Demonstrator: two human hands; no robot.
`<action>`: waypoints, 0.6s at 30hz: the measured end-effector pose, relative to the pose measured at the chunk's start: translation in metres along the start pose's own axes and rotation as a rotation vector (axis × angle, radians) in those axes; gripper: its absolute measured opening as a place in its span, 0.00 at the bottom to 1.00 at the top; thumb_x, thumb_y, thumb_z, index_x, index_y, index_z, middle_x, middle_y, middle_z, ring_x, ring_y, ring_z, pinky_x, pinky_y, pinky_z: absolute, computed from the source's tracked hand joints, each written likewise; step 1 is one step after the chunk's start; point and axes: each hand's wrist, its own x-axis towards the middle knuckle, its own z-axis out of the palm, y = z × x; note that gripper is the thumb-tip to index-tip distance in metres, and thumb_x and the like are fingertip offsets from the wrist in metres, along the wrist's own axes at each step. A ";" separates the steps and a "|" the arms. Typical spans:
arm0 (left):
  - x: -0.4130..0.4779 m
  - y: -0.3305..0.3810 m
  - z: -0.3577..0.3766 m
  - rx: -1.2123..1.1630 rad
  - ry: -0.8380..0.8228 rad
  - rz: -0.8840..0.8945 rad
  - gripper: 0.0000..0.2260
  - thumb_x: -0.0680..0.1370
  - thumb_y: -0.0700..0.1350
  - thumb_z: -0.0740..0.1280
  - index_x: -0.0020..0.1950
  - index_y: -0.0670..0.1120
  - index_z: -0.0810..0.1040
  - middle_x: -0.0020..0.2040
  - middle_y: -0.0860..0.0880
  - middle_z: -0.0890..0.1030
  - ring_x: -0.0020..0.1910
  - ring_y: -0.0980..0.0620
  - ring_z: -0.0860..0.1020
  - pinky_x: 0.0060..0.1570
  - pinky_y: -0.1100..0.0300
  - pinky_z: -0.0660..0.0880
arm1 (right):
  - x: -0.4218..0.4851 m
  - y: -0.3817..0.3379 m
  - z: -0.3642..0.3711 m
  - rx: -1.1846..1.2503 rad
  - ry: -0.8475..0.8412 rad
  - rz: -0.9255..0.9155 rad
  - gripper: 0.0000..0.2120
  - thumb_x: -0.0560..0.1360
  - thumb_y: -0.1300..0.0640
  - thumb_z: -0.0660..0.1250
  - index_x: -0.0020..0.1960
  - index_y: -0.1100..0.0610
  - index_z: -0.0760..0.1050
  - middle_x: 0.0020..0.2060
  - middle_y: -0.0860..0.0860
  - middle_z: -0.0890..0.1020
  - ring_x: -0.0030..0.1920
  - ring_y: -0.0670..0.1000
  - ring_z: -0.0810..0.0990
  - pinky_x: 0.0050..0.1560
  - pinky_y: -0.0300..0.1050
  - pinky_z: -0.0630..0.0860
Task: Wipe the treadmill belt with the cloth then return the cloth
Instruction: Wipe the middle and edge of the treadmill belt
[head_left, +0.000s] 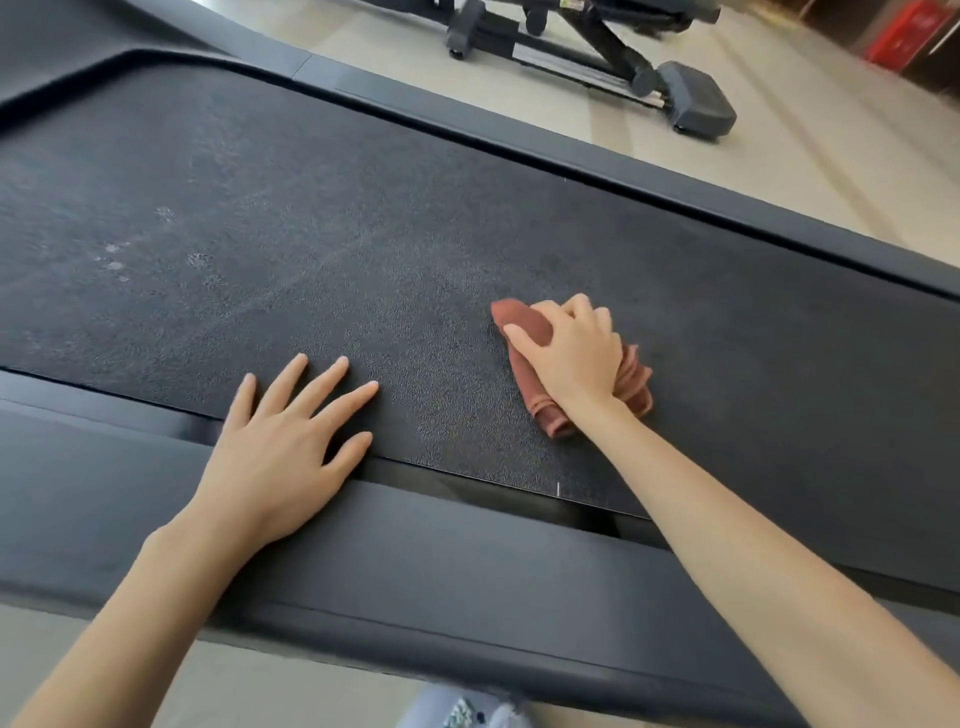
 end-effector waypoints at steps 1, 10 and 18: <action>0.008 0.002 0.001 -0.002 -0.003 0.009 0.34 0.68 0.66 0.34 0.73 0.64 0.54 0.76 0.58 0.52 0.76 0.50 0.47 0.73 0.45 0.44 | -0.002 0.000 0.000 0.020 0.009 -0.088 0.19 0.73 0.37 0.62 0.58 0.45 0.76 0.51 0.51 0.75 0.53 0.56 0.71 0.48 0.49 0.69; 0.040 0.015 0.003 -0.045 -0.010 0.027 0.28 0.73 0.64 0.43 0.72 0.61 0.62 0.74 0.55 0.60 0.75 0.46 0.54 0.72 0.42 0.48 | 0.061 0.083 0.011 -0.067 0.015 0.021 0.21 0.77 0.38 0.57 0.61 0.49 0.75 0.54 0.54 0.76 0.54 0.58 0.72 0.50 0.52 0.70; 0.035 -0.006 -0.005 -0.015 0.027 0.005 0.28 0.73 0.67 0.36 0.71 0.65 0.53 0.74 0.61 0.53 0.75 0.53 0.48 0.73 0.50 0.45 | 0.073 -0.103 0.045 0.054 -0.029 -0.415 0.21 0.76 0.35 0.55 0.57 0.48 0.76 0.51 0.52 0.74 0.51 0.56 0.70 0.46 0.49 0.66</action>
